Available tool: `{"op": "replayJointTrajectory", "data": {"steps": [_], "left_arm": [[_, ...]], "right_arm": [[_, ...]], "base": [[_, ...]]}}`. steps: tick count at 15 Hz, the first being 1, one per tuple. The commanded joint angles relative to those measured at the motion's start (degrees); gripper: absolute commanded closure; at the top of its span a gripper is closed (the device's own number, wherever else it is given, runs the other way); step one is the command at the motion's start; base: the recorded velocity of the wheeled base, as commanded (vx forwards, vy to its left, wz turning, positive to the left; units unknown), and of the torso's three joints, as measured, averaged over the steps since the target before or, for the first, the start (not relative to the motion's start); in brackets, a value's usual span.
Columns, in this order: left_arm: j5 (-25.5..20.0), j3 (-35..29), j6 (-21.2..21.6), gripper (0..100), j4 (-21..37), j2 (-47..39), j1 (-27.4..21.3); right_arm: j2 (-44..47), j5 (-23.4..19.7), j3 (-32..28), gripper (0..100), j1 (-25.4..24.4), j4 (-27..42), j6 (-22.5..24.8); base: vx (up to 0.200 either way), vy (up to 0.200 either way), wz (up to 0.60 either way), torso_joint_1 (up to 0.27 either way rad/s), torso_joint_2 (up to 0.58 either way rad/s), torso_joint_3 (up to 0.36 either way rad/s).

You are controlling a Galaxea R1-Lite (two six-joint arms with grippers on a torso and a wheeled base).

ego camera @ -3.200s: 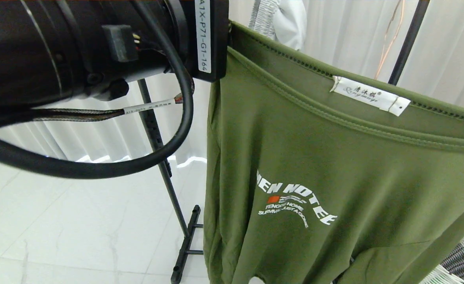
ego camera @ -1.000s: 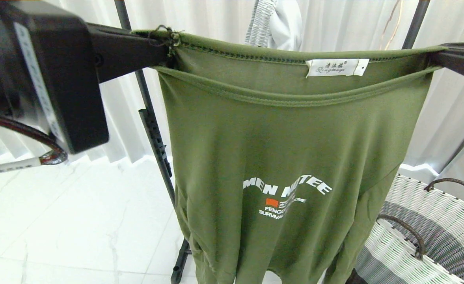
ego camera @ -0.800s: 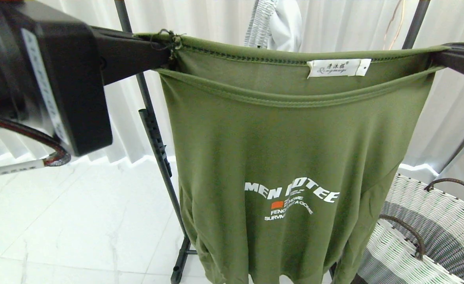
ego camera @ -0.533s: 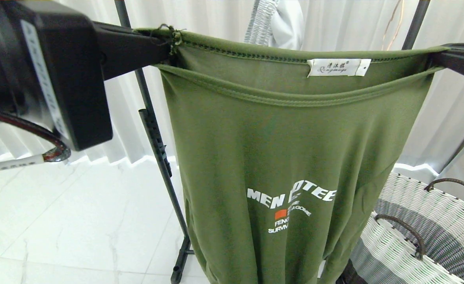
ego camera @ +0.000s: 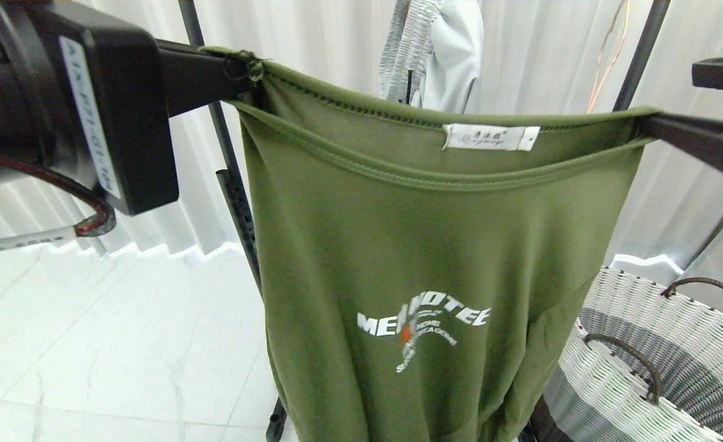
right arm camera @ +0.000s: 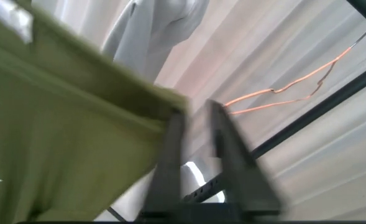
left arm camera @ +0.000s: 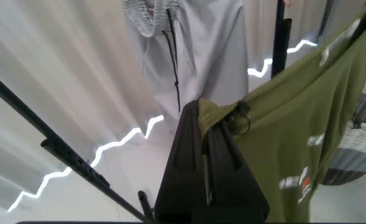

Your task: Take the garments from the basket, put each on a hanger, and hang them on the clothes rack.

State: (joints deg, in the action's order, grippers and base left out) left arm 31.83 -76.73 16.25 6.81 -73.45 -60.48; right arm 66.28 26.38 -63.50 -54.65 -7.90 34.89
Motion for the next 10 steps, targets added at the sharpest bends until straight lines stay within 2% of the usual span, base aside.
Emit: {"op": "replayJointTrajectory", "data": {"steps": [1, 3, 6, 8, 10], "left_arm": [[0.07, -0.09, 0.01, 100, -0.05, 0.06, 5.81], [0.07, 0.09, 0.01, 100, -0.05, 0.32, 9.68], [-0.01, 1.05, -0.08, 100, -0.05, 0.67, 9.59], [-0.01, 1.14, -0.08, 100, -0.05, 0.50, 9.59], [-0.01, 1.76, -0.08, 100, -0.05, 0.76, 9.59]], "right_arm": [[-0.71, -0.10, 1.98, 0, -0.02, -0.27, 0.09], [-2.03, -0.89, 3.82, 0, -0.11, -0.45, 0.09], [-3.53, -3.09, 4.70, 0, -0.02, -0.54, -0.26], [-3.79, -6.17, 4.70, 0, 0.07, -0.98, -1.14], [-4.14, -6.87, 4.97, 0, 0.25, -0.98, -1.14]], "base": [[0.000, 0.000, 0.00, 0.000, 0.00, 0.000], [0.000, 0.000, 0.00, 0.000, 0.00, 0.000], [0.000, 0.000, 0.00, 0.000, 0.00, 0.000], [0.000, 0.000, 0.00, 0.000, 0.00, 0.000], [0.000, 0.000, 0.00, 0.000, 0.00, 0.000]]}}
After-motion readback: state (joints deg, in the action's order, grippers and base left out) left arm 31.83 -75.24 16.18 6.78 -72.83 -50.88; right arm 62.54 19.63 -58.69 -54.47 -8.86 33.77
